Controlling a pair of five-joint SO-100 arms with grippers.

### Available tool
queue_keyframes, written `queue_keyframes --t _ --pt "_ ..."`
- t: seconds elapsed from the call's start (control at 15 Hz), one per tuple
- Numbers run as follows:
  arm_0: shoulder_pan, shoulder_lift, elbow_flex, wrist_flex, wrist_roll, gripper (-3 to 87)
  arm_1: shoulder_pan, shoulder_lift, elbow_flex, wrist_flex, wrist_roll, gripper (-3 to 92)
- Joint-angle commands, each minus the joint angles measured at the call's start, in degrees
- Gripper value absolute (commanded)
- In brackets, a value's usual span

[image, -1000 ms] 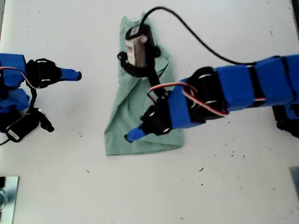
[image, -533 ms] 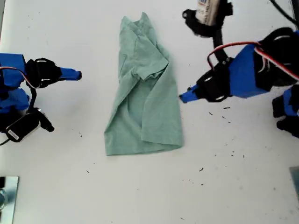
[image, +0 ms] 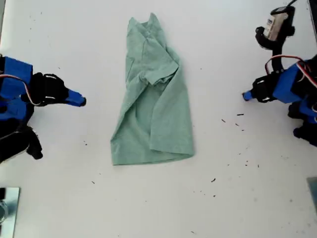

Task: Fold t shirt

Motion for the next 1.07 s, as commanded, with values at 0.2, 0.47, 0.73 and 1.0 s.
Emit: queue_keyframes --t 0.2,0.47,0.73,1.0 --pt "13.0 -41.0 -68.2 30.7 -3.0 -0.2 3.2 4.6 5.7 -5.5 -1.1 2.3" --pt "15.4 -54.0 -74.4 30.8 -2.1 24.4 3.3 4.8 6.8 -6.3 -1.1 2.3" --pt "15.3 -65.6 -71.8 29.5 -0.4 27.8 3.3 6.9 7.6 -6.0 -1.1 2.3" --pt "16.7 -81.3 -63.9 22.9 -2.9 24.5 2.6 15.8 9.8 -2.4 -0.9 2.3"
